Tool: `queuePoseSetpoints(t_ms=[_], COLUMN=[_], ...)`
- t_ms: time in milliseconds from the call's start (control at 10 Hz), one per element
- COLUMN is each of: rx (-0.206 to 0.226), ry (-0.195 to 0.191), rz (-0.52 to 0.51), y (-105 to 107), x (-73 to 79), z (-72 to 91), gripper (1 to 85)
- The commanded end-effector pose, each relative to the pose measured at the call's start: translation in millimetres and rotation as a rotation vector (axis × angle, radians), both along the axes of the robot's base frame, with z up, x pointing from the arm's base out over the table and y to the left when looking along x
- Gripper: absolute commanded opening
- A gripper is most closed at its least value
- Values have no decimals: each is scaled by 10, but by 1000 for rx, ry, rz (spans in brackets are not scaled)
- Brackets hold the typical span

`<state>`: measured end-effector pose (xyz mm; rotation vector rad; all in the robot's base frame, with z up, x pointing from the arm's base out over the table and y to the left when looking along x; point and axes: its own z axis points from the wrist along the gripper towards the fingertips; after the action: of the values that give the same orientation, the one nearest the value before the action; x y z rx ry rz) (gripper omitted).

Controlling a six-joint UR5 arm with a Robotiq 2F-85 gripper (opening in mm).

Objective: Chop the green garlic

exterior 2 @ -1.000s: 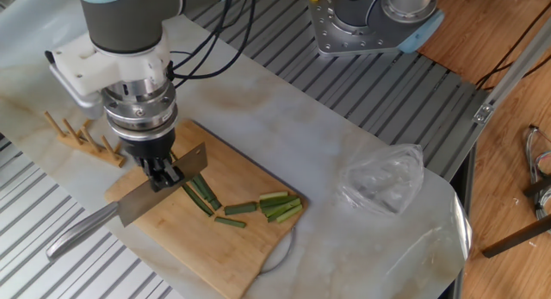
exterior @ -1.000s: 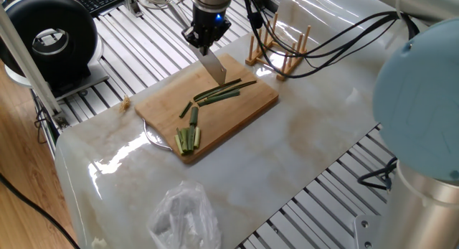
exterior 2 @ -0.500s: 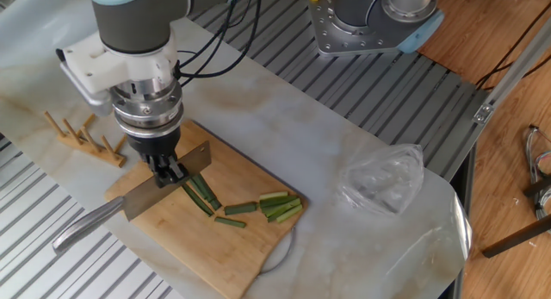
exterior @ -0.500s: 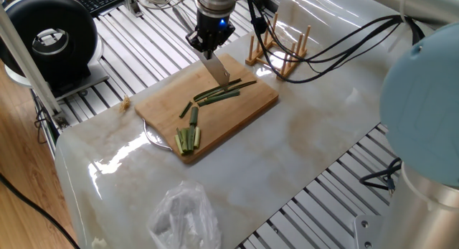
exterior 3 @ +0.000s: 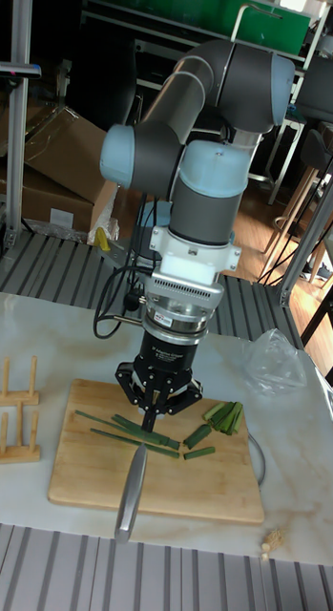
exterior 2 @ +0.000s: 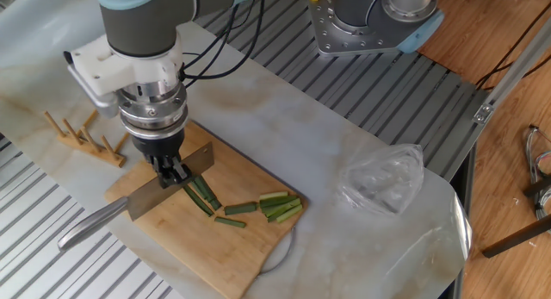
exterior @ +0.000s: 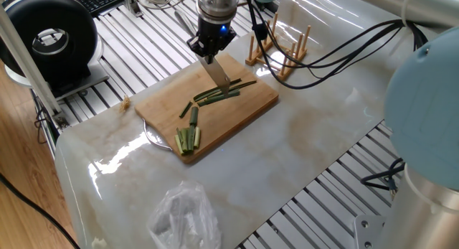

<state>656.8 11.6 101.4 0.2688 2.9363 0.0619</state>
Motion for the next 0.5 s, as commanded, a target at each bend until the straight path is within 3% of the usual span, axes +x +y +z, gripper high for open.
queuePoseSetpoints(t_ms=[0,400], rx=[17,23], ry=[1,-6], rz=[-18,-27], y=[19,31], x=[-12,4], z=[-24,-108], gripper=[10,10])
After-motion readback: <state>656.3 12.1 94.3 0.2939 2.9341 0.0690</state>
